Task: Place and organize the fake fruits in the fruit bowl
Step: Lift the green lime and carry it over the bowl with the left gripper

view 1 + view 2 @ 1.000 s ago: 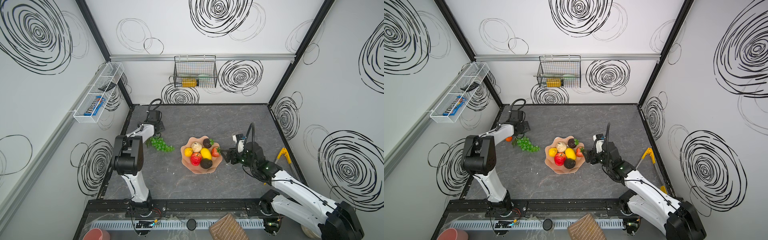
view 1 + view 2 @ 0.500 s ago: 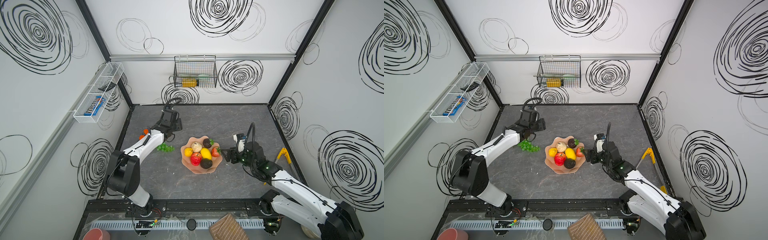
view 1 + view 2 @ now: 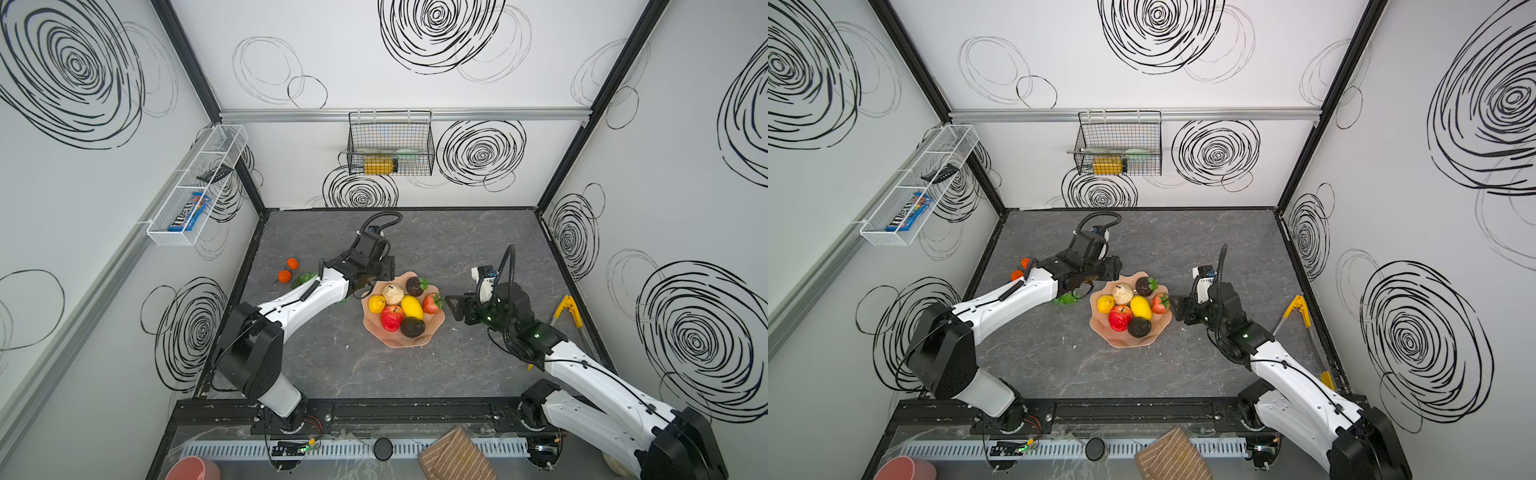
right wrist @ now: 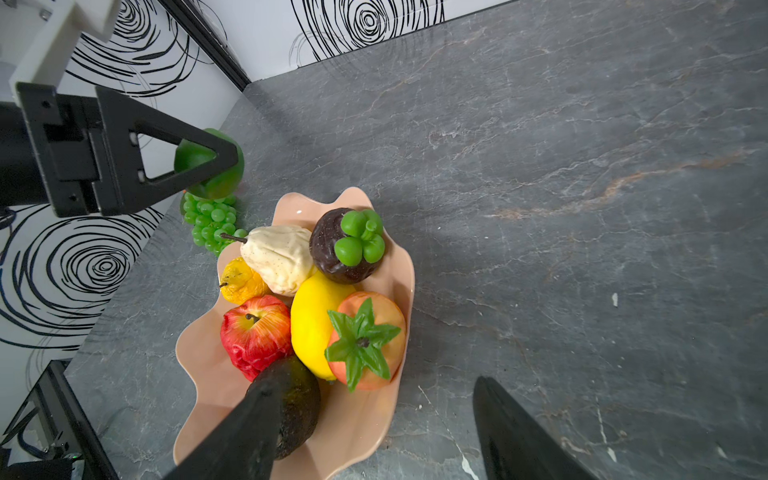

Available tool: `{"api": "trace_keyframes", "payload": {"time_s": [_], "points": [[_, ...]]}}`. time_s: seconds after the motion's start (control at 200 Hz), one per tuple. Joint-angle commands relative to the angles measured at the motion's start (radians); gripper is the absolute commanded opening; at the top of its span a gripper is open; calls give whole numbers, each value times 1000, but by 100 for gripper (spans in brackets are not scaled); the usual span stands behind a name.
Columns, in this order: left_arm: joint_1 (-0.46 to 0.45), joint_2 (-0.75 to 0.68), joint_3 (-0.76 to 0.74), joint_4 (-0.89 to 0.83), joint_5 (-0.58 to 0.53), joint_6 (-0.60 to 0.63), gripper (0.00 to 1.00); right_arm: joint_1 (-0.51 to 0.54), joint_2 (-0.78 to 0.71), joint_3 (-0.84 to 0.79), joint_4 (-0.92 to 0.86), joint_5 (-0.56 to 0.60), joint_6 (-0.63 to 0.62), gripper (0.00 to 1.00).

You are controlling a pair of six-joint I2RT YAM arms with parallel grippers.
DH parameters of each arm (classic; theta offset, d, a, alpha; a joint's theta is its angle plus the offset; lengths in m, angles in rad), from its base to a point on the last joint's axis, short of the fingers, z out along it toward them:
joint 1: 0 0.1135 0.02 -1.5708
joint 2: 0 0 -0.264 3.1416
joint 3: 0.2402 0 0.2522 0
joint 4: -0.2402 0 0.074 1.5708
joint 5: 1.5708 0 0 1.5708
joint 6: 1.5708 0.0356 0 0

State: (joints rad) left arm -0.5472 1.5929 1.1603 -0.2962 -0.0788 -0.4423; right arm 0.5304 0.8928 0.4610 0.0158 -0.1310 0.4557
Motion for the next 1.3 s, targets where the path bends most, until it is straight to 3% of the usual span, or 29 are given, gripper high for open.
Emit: {"api": "trace_keyframes", "payload": {"time_s": [0.0,0.375,1.296], "points": [[3,33,1,31,71,-32,67,-4,-15,-12,21,-16,14,77],[8,97,3,45,141,-36,69,-4,-25,-25,29,-33,21,77],[0,171,30,49,177,-2,75,-4,-15,-32,38,-36,27,77]]}}
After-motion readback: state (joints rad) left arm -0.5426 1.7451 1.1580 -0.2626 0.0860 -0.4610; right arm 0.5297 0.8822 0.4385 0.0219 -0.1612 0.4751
